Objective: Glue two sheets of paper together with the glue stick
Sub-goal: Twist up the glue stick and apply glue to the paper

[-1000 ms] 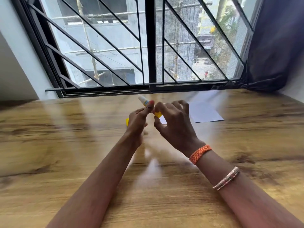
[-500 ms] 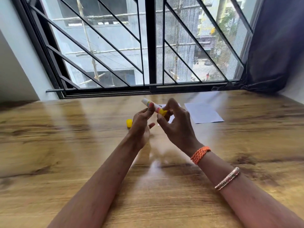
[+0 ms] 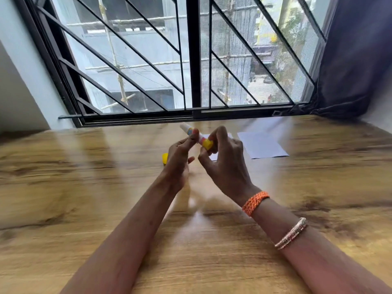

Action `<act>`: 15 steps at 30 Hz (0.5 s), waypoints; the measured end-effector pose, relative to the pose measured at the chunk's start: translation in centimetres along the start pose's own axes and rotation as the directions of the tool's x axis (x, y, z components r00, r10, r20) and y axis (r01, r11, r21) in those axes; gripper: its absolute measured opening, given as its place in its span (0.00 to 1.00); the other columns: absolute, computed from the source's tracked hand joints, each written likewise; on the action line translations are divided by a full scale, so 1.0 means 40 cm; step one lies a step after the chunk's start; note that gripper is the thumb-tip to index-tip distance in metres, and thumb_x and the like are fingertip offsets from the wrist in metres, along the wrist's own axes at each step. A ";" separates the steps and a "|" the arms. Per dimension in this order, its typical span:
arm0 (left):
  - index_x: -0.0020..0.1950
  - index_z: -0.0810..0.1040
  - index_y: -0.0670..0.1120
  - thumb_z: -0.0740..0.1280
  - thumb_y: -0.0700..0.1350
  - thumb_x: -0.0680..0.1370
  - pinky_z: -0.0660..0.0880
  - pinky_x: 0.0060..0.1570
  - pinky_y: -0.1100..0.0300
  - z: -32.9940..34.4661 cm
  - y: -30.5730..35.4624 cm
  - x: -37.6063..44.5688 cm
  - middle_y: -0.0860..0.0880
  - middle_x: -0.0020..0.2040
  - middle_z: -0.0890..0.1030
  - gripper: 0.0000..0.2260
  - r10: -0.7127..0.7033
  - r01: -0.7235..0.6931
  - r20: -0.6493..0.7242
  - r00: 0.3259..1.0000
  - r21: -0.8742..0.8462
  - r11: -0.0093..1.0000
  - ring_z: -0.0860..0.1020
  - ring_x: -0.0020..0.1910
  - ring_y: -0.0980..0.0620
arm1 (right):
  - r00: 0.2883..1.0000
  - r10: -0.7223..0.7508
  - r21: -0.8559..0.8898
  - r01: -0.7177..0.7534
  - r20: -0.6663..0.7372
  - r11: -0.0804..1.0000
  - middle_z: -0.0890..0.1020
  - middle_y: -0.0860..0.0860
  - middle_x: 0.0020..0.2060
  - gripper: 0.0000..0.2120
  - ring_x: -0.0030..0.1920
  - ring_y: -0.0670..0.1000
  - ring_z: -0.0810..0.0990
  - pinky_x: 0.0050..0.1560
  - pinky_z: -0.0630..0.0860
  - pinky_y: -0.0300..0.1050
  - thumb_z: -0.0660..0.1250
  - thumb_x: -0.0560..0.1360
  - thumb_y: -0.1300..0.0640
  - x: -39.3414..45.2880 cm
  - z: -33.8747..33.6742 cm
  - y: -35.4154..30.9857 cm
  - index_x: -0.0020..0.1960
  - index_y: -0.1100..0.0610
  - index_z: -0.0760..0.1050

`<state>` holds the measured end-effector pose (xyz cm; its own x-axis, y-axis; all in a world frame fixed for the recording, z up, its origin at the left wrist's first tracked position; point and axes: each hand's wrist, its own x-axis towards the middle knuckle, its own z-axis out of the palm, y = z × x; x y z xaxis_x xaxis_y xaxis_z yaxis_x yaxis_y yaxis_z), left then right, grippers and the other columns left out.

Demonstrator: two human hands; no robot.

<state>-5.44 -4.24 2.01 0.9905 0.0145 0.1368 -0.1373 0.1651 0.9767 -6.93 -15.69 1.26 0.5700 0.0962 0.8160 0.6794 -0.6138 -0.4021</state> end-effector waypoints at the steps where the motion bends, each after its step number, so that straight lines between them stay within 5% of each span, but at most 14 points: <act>1: 0.36 0.81 0.50 0.60 0.54 0.78 0.63 0.67 0.47 0.001 0.003 -0.001 0.58 0.40 0.83 0.16 0.005 -0.005 -0.005 1.000 -0.001 1.000 0.77 0.50 0.63 | 1.000 -0.016 -0.035 0.016 0.000 0.999 0.75 0.48 0.31 0.09 0.34 0.50 0.73 0.46 0.68 0.50 0.68 0.70 0.60 0.002 -0.004 0.003 0.44 0.58 0.67; 6: 0.39 0.84 0.52 0.60 0.52 0.79 0.60 0.69 0.44 0.009 0.007 -0.012 0.59 0.41 0.84 0.16 0.012 -0.006 0.073 0.997 -0.082 0.997 0.75 0.55 0.56 | 0.997 -0.071 -0.014 0.071 0.009 0.997 0.72 0.44 0.30 0.12 0.32 0.44 0.67 0.49 0.63 0.49 0.67 0.71 0.61 0.012 -0.013 0.024 0.44 0.52 0.63; 9: 0.41 0.82 0.52 0.56 0.48 0.81 0.62 0.65 0.49 0.016 0.004 -0.011 0.62 0.40 0.84 0.17 0.004 0.009 0.090 0.996 -0.149 0.989 0.76 0.52 0.61 | 0.996 0.090 0.240 -0.093 0.024 0.966 0.74 0.51 0.28 0.10 0.28 0.47 0.69 0.37 0.67 0.40 0.65 0.73 0.60 0.019 -0.010 0.023 0.41 0.54 0.63; 11: 0.46 0.78 0.52 0.55 0.47 0.81 0.64 0.58 0.53 0.020 0.006 -0.011 0.64 0.39 0.83 0.13 0.003 0.012 0.098 0.995 -0.150 0.989 0.76 0.48 0.66 | 0.938 0.308 0.521 -0.345 0.160 0.781 0.75 0.51 0.26 0.10 0.26 0.46 0.69 0.31 0.67 0.38 0.64 0.75 0.61 0.030 -0.009 0.022 0.39 0.55 0.63; 13: 0.47 0.77 0.52 0.55 0.46 0.81 0.64 0.55 0.55 0.018 0.004 -0.009 0.65 0.39 0.83 0.11 0.010 0.003 0.089 0.996 -0.141 0.990 0.78 0.43 0.70 | 0.845 0.431 0.654 -0.523 0.316 0.546 0.75 0.48 0.25 0.11 0.26 0.46 0.71 0.35 0.70 0.42 0.62 0.77 0.63 0.037 -0.008 0.026 0.38 0.55 0.65; 15: 0.47 0.77 0.51 0.57 0.46 0.80 0.64 0.54 0.55 0.016 0.001 -0.008 0.64 0.39 0.83 0.10 0.023 -0.015 0.060 0.998 -0.118 0.993 0.78 0.40 0.73 | 0.811 0.469 0.645 -0.571 0.349 0.508 0.76 0.48 0.26 0.10 0.27 0.44 0.73 0.36 0.72 0.41 0.62 0.77 0.62 0.037 -0.010 0.024 0.39 0.55 0.66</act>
<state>-5.76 -4.86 2.13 0.9849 -0.0408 0.1685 -0.1506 0.2799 0.9482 -5.63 -16.46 2.24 0.9424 0.0635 0.3284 0.3176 0.1382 -0.9381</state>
